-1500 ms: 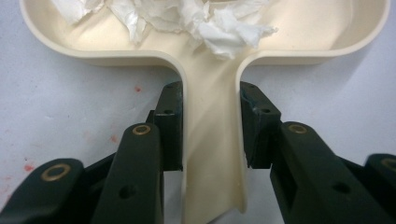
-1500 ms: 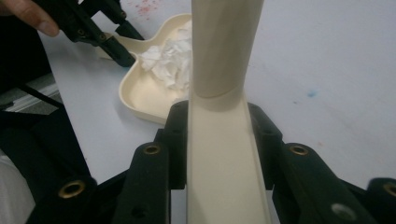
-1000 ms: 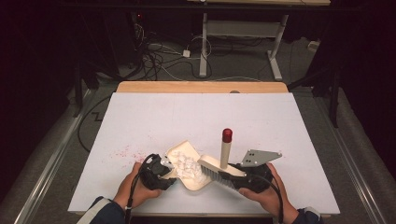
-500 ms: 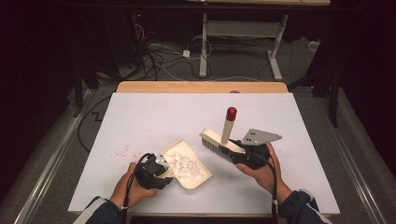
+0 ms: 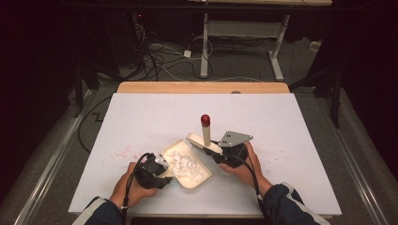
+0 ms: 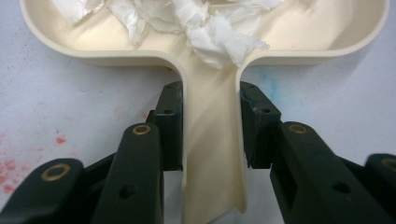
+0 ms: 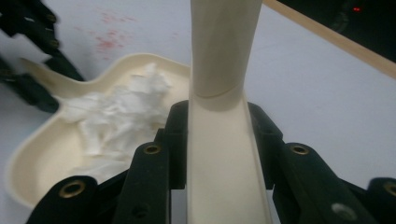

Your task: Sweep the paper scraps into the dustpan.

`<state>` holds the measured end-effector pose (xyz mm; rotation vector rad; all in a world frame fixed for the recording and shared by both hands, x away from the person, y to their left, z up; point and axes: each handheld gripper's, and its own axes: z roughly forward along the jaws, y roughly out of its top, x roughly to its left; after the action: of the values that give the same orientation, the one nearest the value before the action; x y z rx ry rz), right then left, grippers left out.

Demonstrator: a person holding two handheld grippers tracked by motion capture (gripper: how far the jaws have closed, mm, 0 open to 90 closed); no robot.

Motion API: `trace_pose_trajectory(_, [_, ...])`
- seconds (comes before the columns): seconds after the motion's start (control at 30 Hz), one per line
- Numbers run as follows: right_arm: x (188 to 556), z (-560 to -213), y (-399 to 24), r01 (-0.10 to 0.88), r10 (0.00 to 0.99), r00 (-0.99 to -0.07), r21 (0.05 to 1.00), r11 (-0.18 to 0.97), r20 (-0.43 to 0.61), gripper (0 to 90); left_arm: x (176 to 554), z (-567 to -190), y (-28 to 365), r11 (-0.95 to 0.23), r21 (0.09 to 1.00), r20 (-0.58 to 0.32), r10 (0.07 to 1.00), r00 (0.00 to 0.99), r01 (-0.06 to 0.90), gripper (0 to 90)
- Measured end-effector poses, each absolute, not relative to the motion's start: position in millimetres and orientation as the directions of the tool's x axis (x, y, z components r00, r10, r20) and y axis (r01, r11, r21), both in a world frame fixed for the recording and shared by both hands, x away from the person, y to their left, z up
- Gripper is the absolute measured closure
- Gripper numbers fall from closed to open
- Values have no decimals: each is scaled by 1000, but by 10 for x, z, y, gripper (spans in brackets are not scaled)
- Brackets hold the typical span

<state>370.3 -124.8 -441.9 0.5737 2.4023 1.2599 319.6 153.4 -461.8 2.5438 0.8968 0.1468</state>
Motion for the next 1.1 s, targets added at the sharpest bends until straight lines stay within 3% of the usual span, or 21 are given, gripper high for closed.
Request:
trace_pose_trajectory(0.23, [3548,-4379,-1179,167,420,-905,849,501,-69,676,3193,-4615,1551,-692,435,-39,625,780,576,637])
trace_pose_trajectory(0.47, [3418,-4312,-1129,107,359,-928,846,522,-104,676,3198,-4613,1570,-692,432,-40,626,779,578,637])
trace_pose_trajectory(1.1, [3930,-4233,-1328,175,577,-808,884,433,-123,675,3229,-4614,1610,-677,437,-47,641,767,592,636])
